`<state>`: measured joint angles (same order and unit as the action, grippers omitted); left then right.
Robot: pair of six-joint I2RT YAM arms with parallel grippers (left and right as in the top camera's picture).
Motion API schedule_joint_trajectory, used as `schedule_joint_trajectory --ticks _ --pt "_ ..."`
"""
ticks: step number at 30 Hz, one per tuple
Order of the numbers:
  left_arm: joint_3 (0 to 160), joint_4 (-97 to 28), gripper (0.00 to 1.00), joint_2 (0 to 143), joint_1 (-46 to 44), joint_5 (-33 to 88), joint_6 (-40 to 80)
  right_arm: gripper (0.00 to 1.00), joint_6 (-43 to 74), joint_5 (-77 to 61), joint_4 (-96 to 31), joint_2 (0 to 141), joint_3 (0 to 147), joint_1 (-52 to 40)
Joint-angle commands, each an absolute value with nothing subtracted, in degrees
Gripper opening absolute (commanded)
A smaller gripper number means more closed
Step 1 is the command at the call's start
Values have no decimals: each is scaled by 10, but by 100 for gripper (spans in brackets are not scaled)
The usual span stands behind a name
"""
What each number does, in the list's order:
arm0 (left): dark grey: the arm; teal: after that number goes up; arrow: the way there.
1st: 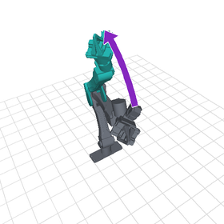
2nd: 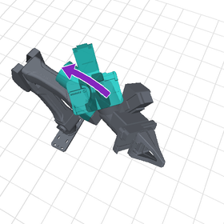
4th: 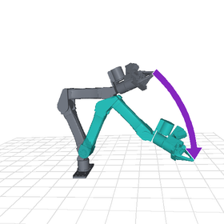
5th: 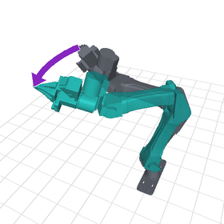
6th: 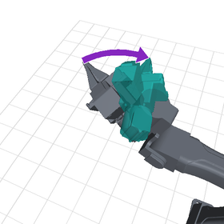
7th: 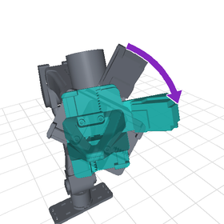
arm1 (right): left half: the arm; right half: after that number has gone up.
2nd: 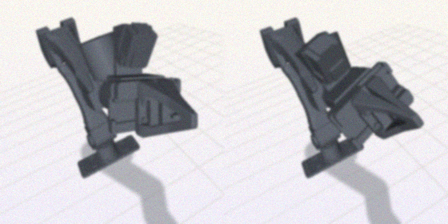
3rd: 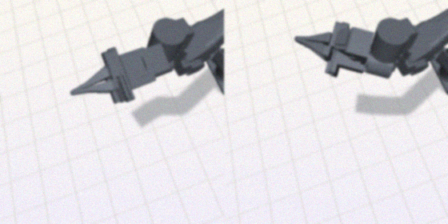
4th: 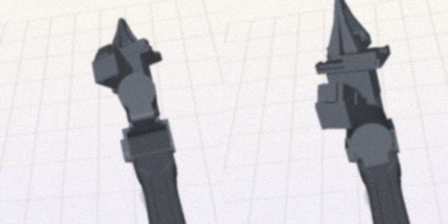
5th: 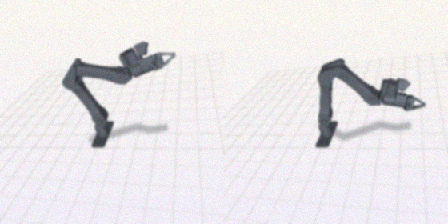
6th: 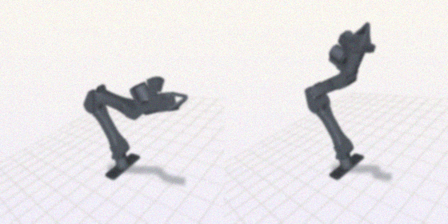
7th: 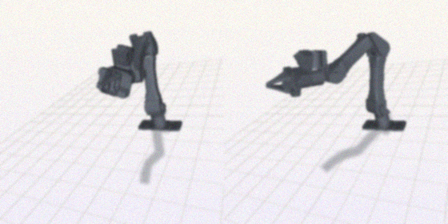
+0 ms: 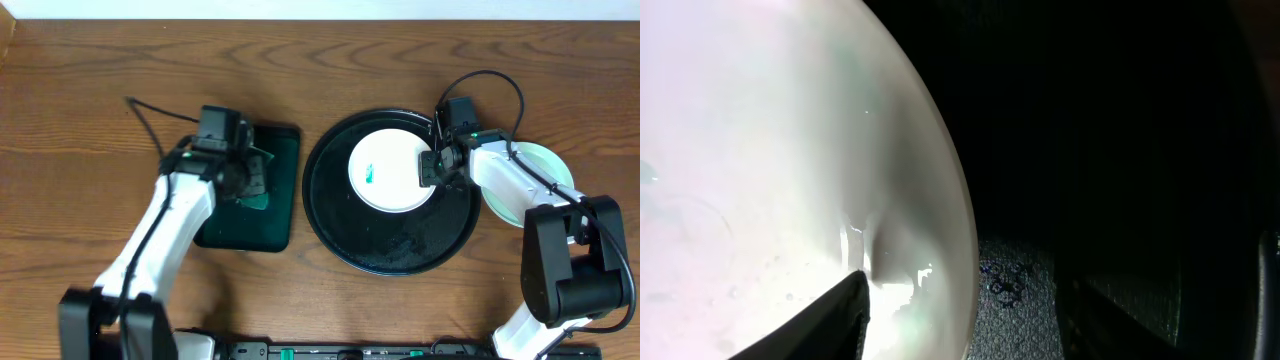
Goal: Clean dirty plates on tray and stack at the side
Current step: 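Lift the green sponge with the left gripper and move it right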
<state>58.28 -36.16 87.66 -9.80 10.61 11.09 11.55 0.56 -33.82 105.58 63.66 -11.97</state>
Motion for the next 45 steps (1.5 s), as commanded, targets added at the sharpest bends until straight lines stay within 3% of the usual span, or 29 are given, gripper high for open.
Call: schedule_joint_trajectory --ticks 1,19,45 --pt "601 -347 7 908 -109 110 110 58 118 4 -339 1052 634 -121" --pt "601 -330 7 994 -142 133 112 59 117 4 -339 1052 634 -121" --pt "601 -295 7 997 -177 175 167 59 117 4 -339 1052 634 -121"
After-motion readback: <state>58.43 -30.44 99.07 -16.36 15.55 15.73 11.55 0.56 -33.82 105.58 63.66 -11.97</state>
